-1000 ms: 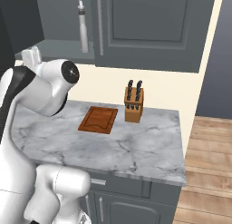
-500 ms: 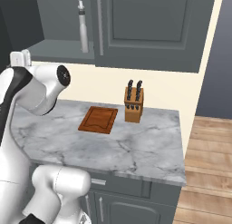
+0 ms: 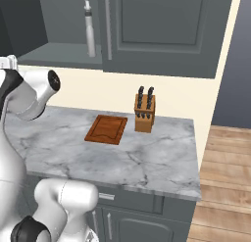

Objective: Pick the sponge and spray from the cabinet and place them on the counter.

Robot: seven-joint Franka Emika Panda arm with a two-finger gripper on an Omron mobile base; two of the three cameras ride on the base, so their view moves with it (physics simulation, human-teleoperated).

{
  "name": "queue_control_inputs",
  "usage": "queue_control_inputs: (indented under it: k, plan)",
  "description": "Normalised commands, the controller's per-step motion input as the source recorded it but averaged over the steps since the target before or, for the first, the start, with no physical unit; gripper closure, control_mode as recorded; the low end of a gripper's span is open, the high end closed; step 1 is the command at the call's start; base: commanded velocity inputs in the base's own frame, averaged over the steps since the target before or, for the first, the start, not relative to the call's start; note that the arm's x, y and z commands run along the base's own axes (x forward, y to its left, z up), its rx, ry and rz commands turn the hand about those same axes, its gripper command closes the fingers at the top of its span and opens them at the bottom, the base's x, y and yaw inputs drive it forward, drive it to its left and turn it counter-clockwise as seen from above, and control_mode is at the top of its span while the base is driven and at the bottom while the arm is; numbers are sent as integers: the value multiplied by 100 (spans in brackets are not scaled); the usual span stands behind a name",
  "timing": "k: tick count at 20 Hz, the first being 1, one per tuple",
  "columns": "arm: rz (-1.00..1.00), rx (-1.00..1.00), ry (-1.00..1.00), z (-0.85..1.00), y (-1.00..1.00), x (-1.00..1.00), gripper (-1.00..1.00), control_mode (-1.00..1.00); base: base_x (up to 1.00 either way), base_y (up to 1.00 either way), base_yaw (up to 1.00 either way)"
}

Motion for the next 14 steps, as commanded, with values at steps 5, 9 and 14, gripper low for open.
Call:
queue_control_inputs:
  k: [5,9,14]
  plan:
    - [0,-2,-6,0,64,-2,-100,-100,0,0,0]
    - [-3,-8,-15,0,57,-9,-100,-100,0,0,0]
    - [-1,-8,-4,0,25,-2,-100,-100,0,0,0]
